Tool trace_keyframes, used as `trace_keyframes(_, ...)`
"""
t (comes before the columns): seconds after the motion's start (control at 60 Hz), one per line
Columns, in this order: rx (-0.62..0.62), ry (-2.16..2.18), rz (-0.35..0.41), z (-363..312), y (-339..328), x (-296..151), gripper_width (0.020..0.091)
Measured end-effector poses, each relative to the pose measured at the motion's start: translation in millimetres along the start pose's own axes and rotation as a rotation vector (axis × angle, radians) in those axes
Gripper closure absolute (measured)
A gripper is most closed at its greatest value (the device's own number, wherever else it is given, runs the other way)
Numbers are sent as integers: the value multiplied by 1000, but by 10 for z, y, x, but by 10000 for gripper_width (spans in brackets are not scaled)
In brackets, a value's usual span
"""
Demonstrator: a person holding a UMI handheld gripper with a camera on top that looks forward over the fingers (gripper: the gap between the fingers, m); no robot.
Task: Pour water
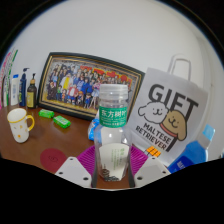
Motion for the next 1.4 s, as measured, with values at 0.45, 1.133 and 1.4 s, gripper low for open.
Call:
trace_keyframes(0.45, 271, -1169, 159, -1001, -356, -1405, 681)
trace_keyframes(1.133, 322, -1778, 117, -1705, -459, -1727, 678)
trace_keyframes(1.4, 190, -999, 161, -1392, -703, -1980, 681)
Point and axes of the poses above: the point between the fingertips, and its own axes, seen from behind it with the camera up: z to the right, x down, y forward, the way the camera looks, the point moved 3 cm from there along -y, backward, against the way the camera looks
